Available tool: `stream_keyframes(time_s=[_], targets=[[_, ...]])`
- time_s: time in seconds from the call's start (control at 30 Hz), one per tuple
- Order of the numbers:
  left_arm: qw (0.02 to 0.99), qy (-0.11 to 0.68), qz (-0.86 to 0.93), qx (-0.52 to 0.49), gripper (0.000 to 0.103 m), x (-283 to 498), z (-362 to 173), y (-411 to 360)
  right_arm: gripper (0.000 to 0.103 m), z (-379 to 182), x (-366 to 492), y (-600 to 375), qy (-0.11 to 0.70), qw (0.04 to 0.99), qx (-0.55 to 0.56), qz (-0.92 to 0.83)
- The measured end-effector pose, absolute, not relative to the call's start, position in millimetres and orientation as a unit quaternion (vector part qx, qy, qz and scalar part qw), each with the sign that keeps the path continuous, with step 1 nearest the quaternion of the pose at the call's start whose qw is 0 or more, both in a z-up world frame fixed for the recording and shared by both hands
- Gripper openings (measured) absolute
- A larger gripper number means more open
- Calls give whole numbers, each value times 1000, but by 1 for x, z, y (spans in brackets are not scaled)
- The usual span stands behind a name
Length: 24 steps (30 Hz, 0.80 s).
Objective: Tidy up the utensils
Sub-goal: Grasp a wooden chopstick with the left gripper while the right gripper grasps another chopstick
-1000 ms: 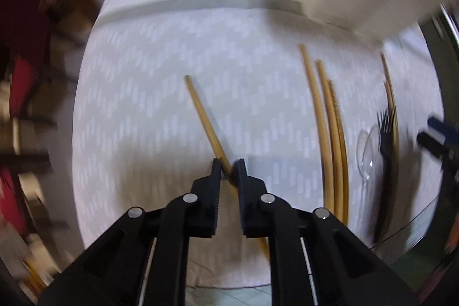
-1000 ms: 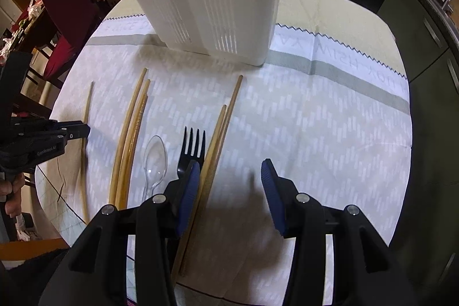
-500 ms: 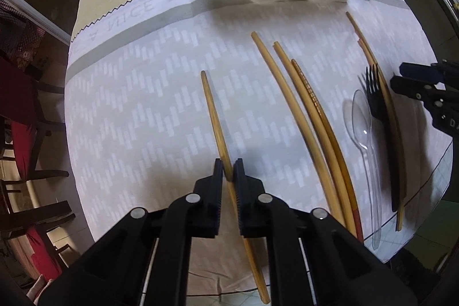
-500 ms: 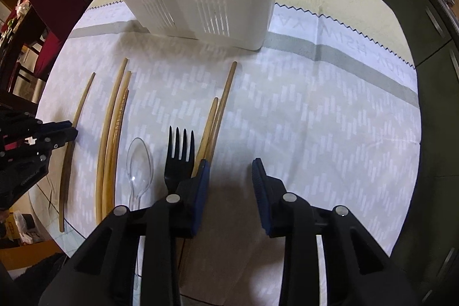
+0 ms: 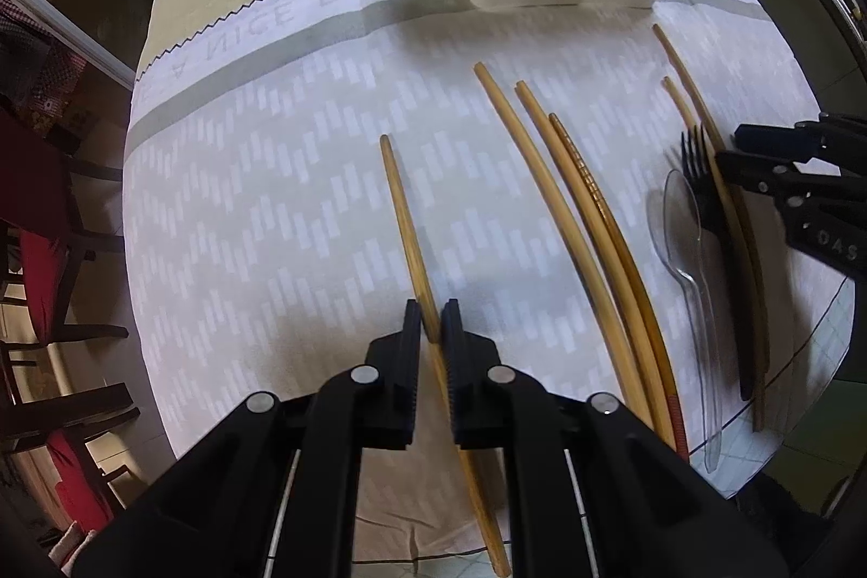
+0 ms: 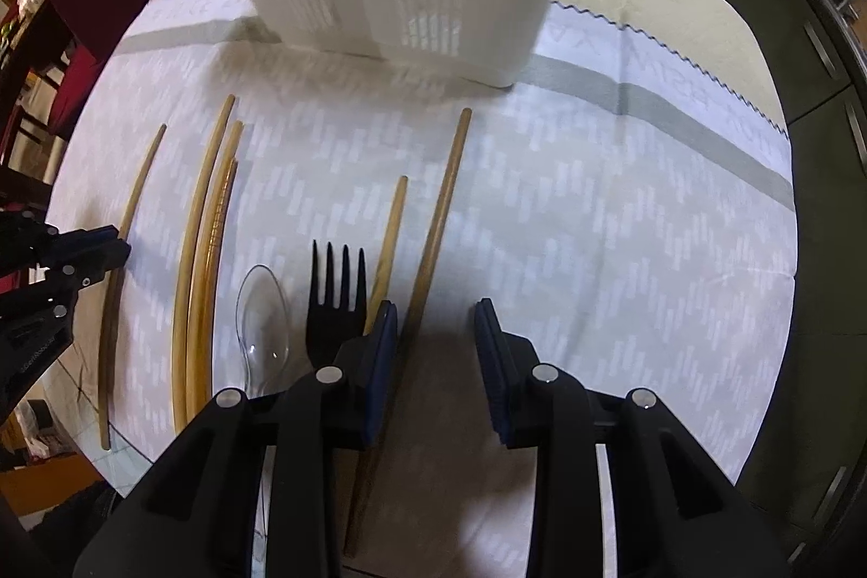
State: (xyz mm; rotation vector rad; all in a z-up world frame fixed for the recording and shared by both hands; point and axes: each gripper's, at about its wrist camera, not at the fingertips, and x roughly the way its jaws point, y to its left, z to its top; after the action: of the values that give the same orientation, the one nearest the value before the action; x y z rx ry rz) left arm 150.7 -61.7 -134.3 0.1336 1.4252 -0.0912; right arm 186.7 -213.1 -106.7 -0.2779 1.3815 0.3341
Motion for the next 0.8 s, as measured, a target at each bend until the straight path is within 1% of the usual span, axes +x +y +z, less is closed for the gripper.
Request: stream_keyframes(time_s=[0.1, 0.17, 0.2, 0.23, 0.37, 0.53, 0.7, 0.8], targets=[[755, 652, -42, 56, 9, 149, -135, -60, 28, -109, 189, -203, 631, 750, -128, 152], [754, 654, -41, 48, 9, 148, -135, -59, 17, -111, 191, -194, 634, 747, -122, 157], [753, 655, -42, 45, 9, 149, -136, -58, 15, -112, 191, -191, 635, 746, -121, 160], [752, 656, -41, 41, 9, 150, -136, -56, 10, -111, 191, -190, 635, 745, -121, 163], [748, 661, -45, 30, 9, 153, -136, -50, 7, -112, 193, -184, 640, 742, -114, 164], [746, 664, -50, 22, 8, 157, -137, -39, 7, -105, 188, -194, 626, 753, -103, 174], [754, 655, -53, 11, 8, 160, -126, -28, 7, -72, 176, -202, 590, 780, -87, 189], [761, 646, -59, 7, 8, 158, -110, -23, 7, -49, 164, -215, 570, 793, -73, 202]])
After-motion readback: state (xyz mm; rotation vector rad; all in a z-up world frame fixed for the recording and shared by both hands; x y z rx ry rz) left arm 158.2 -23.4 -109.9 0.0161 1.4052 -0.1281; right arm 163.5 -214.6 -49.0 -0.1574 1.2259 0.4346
